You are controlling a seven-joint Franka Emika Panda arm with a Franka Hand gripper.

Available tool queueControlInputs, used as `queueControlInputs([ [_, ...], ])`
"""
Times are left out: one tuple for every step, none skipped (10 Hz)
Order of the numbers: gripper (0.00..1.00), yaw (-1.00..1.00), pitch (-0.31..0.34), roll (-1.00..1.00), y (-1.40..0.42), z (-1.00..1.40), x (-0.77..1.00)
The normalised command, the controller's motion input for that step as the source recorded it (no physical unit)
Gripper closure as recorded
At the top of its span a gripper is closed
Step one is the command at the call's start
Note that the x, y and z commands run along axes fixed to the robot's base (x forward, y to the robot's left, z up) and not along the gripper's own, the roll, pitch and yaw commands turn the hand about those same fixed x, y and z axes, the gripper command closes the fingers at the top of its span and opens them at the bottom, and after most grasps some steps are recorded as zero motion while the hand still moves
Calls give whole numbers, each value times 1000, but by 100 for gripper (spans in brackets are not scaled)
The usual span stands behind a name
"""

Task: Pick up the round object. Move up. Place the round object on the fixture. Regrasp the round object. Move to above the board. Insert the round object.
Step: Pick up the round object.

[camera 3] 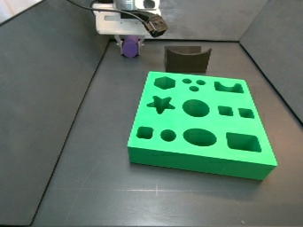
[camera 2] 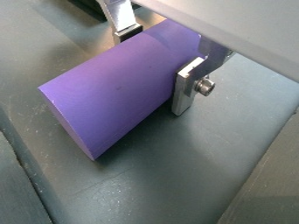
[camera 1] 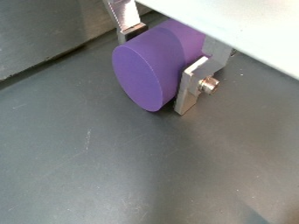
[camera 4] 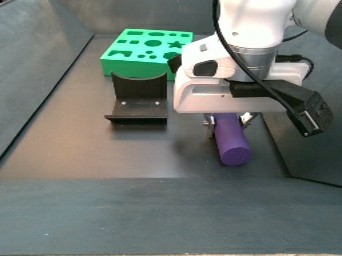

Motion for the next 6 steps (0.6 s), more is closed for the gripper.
queueControlInputs([
  [100,0,0,0,0,0,0],
  [100,0,0,0,0,0,0],
  [100,0,0,0,0,0,0],
  [100,0,0,0,0,0,0],
  [100,0,0,0,0,0,0],
  [100,0,0,0,0,0,0],
])
